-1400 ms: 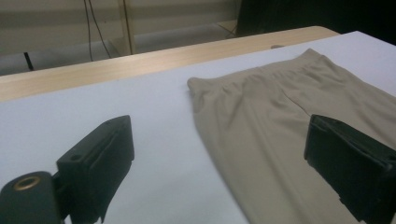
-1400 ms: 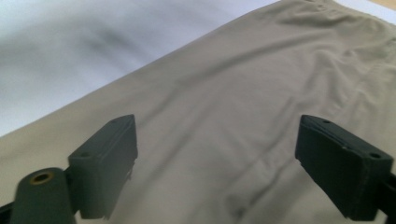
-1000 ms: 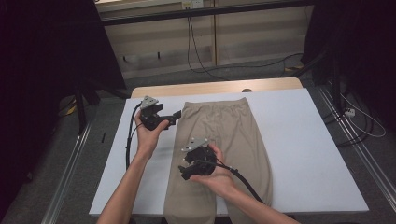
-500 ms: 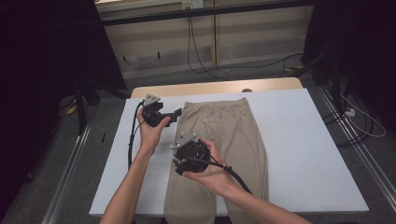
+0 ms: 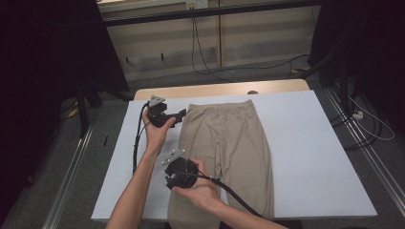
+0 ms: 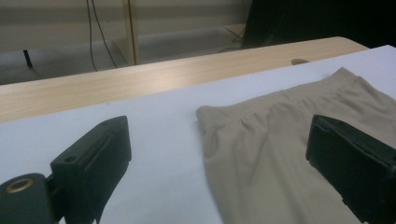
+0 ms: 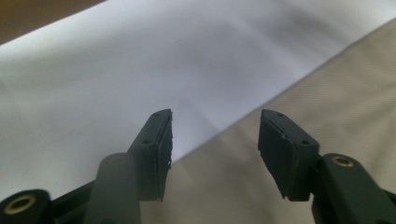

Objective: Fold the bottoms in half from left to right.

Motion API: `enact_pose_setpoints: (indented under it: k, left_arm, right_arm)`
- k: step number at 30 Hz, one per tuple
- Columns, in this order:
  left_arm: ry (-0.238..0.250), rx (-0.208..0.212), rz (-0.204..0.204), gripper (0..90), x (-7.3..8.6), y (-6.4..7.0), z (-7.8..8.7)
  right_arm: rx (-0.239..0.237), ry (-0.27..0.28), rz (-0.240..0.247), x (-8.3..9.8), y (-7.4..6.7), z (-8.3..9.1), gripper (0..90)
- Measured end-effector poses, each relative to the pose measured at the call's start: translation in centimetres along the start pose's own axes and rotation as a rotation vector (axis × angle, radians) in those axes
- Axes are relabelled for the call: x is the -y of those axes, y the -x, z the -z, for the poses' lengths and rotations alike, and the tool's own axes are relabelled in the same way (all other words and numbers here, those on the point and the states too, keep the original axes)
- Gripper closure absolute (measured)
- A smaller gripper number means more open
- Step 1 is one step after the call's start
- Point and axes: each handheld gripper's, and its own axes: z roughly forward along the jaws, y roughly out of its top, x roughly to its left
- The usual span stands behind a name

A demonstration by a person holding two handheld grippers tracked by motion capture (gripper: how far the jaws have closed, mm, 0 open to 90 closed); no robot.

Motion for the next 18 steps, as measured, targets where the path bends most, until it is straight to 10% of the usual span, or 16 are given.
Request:
enact_pose_setpoints:
  k: [8, 18]
  left_arm:
    - [-0.003, -0.011, 0.005, 7.2, 0.1, 0.0, -0.6]
    - [-0.022, -0.033, 0.005, 7.4, 0.1, -0.1, -0.7]
  right_arm:
    - [0.037, -0.003, 0.023, 1.1, -0.8, -0.9, 38.4]
    - [0.057, 0.018, -0.004, 2.5, 0.0, 0.3, 66.4]
